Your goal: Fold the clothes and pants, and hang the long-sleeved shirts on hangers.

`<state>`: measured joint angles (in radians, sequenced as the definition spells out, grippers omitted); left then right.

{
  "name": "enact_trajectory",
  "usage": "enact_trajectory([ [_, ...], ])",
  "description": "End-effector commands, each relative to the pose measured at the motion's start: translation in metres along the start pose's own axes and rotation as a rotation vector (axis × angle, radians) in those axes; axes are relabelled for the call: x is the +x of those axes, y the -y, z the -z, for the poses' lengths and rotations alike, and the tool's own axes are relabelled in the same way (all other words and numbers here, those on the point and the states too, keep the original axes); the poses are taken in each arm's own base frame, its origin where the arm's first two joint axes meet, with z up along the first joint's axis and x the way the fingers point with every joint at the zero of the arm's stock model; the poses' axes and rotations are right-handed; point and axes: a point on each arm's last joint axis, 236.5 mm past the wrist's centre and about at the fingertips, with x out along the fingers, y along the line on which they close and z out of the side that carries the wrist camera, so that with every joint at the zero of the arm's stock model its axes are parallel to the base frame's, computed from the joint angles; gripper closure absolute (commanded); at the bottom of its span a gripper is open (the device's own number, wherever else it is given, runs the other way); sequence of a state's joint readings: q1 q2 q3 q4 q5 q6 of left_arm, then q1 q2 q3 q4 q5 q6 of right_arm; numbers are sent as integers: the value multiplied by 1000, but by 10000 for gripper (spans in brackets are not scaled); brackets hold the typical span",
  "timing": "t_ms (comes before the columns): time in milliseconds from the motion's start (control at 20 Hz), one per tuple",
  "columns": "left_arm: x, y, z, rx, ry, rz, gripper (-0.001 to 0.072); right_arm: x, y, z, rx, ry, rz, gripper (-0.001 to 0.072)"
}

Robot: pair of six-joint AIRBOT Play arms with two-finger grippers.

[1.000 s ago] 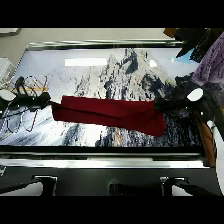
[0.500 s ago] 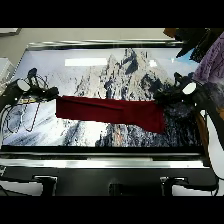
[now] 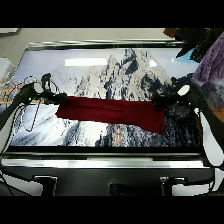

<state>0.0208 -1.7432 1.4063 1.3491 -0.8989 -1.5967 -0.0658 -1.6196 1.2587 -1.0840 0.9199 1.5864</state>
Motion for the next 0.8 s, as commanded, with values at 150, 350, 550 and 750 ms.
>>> enact_trajectory([
  [150, -34, -1, -26, 65, 30, -47, 206, -57, -4, -29, -53, -31, 13, 351],
  [350, -91, 0, -47, 115, 90, -94, 116, -101, 65, -36, 52, -56, -31, 169],
  [550, -136, 8, -46, 123, 126, -88, -13, -92, 100, 11, 155, -170, -178, 59],
  [750, -154, 10, -37, 125, 108, -88, -13, -66, 91, 24, 173, -152, -282, 52],
])
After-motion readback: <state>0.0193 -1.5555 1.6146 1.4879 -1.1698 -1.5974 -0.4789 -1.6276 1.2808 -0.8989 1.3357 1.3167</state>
